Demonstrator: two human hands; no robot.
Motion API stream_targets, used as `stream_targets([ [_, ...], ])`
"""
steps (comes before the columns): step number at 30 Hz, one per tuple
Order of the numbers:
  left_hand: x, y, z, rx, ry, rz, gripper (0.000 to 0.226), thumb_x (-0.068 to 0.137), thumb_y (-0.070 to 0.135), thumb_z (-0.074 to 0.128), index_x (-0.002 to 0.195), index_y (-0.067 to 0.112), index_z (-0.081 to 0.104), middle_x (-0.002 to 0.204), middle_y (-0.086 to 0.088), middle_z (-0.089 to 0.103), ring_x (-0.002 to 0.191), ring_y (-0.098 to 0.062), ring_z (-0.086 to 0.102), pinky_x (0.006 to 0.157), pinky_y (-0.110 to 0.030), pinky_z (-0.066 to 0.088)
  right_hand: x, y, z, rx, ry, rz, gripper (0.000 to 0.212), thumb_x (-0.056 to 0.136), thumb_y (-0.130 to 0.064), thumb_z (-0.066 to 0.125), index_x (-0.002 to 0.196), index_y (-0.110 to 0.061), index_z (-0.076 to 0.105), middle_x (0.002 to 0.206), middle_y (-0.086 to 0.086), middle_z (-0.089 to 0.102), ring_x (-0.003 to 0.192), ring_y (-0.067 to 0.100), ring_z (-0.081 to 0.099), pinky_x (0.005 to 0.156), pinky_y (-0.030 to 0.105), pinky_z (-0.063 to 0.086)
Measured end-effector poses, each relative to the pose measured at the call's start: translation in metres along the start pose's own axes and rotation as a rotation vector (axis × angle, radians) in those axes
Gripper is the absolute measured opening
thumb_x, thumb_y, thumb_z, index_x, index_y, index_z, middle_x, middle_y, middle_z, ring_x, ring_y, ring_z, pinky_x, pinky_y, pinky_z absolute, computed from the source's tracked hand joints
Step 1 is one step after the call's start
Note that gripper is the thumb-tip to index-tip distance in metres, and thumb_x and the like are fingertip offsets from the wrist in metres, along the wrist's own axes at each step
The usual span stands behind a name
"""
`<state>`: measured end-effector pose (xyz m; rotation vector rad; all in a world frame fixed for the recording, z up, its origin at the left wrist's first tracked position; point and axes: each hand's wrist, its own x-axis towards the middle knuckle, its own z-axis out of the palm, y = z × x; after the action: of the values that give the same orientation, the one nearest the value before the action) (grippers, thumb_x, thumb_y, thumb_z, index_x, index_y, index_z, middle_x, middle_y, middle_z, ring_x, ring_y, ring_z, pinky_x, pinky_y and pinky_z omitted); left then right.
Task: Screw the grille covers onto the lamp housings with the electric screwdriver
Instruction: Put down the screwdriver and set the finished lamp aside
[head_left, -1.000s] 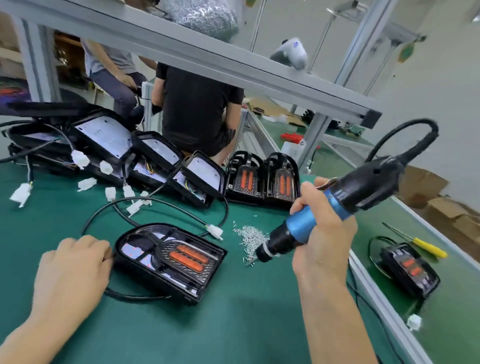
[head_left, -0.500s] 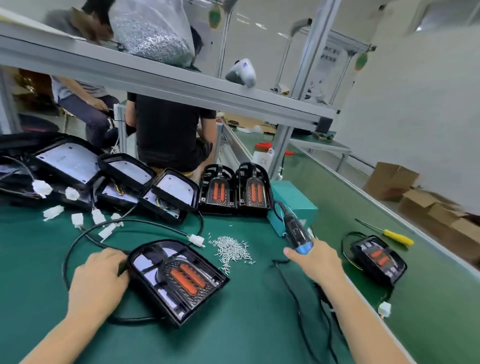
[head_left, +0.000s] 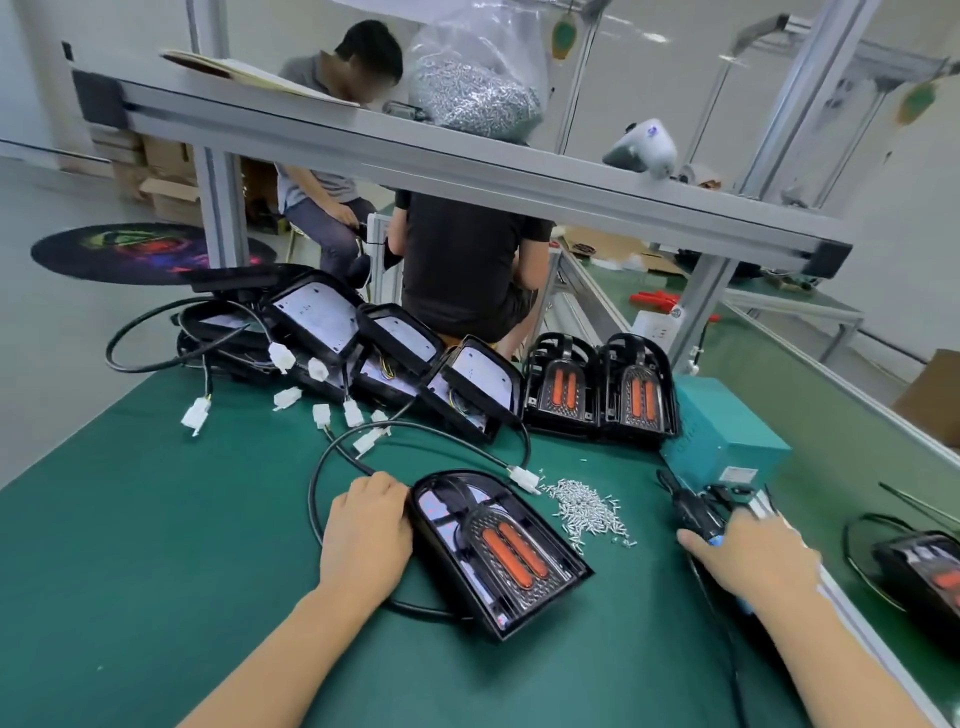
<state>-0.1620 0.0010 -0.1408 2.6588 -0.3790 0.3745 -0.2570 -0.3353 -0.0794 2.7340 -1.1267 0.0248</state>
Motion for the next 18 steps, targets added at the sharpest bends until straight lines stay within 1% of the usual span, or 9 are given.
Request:
stream_targets([
  [2,0.001,-0.001,0.002,-0.003,0.005,-0.011,0.023,0.09,0.014,0.044,0.108,0.016,0.059,0.113,0.003,0.053,0.107,-0.021,0.046,0.085,-0.029,0.031,-0.013,-0.022,-0.019,0.037,0.176,-0.142,0.067,0.087,-0.074,0.04,0.122,-0.019,0.052,0.122,0.005,0.055,0.114,0.025,0.053,0.091,0.035,0.046],
  [3,0.001,-0.001,0.003,-0.007,0.006,-0.014,0.023,0.09,0.013,0.044,0.107,0.016,0.059,0.112,0.003,0.053,0.107,-0.02,0.046,0.085,-0.029,0.031,-0.022,-0.038,-0.026,0.187,0.133,-0.255,0.07,0.087,-0.074,0.04,0.131,-0.019,0.048,0.126,0.004,0.053,0.117,0.024,0.051,0.092,0.035,0.044],
  [4,0.001,-0.001,0.003,-0.012,0.004,-0.017,0.022,0.089,0.013,0.045,0.106,0.016,0.059,0.111,0.002,0.054,0.107,-0.021,0.047,0.085,-0.029,0.032,-0.034,-0.056,-0.031,0.386,-0.009,-0.364,0.072,0.086,-0.074,0.043,0.135,-0.022,0.047,0.126,0.001,0.054,0.118,0.022,0.052,0.091,0.034,0.042],
  [6,0.0,0.0,0.002,-0.026,-0.011,-0.02,0.021,0.088,0.013,0.047,0.105,0.014,0.059,0.111,0.001,0.054,0.107,-0.022,0.047,0.086,-0.03,0.032,-0.059,-0.091,-0.034,0.662,-0.401,-0.493,0.066,0.079,-0.077,0.051,0.125,-0.028,0.056,0.114,-0.006,0.061,0.111,0.019,0.057,0.085,0.028,0.041],
  [8,0.0,-0.001,0.001,-0.027,-0.023,-0.016,0.022,0.088,0.014,0.047,0.107,0.015,0.059,0.113,0.003,0.054,0.108,-0.021,0.046,0.087,-0.029,0.031,-0.072,-0.111,-0.028,0.784,-0.584,-0.538,0.067,0.07,-0.071,0.068,0.117,-0.023,0.061,0.105,-0.008,0.066,0.103,0.016,0.063,0.085,0.025,0.045],
  [10,-0.002,-0.001,-0.001,-0.041,-0.029,-0.015,0.023,0.088,0.013,0.047,0.108,0.017,0.059,0.113,0.004,0.055,0.109,-0.02,0.046,0.088,-0.029,0.03,-0.076,-0.117,-0.026,0.938,-0.661,-0.481,0.064,0.066,-0.053,0.084,0.115,-0.018,0.064,0.098,-0.007,0.071,0.089,0.011,0.066,0.087,0.026,0.051],
  [13,-0.005,-0.002,-0.005,-0.082,0.011,-0.017,0.029,0.086,0.015,0.04,0.106,0.015,0.062,0.11,0.002,0.059,0.11,-0.024,0.049,0.091,-0.031,0.03,-0.076,-0.115,-0.026,1.168,-0.78,-0.45,0.041,0.07,-0.029,0.088,0.103,-0.011,0.07,0.089,0.002,0.076,0.076,0.013,0.07,0.079,0.032,0.058],
  [15,-0.007,-0.003,-0.009,-0.1,0.091,-0.036,0.034,0.081,0.012,0.045,0.108,0.012,0.065,0.112,-0.003,0.062,0.113,-0.028,0.051,0.095,-0.037,0.029,-0.077,-0.113,-0.03,1.265,-0.746,-0.467,0.028,0.076,-0.023,0.084,0.098,-0.011,0.072,0.088,0.003,0.077,0.073,0.013,0.069,0.074,0.03,0.059],
  [18,-0.01,-0.009,-0.013,-0.052,0.13,-0.144,0.041,0.083,0.015,0.065,0.124,0.013,0.058,0.129,-0.005,0.055,0.126,-0.027,0.042,0.104,-0.042,0.023,-0.077,-0.108,-0.042,1.364,-0.634,-0.481,0.013,0.079,-0.023,0.08,0.085,-0.016,0.071,0.074,-0.005,0.07,0.057,0.007,0.061,0.052,0.018,0.048],
])
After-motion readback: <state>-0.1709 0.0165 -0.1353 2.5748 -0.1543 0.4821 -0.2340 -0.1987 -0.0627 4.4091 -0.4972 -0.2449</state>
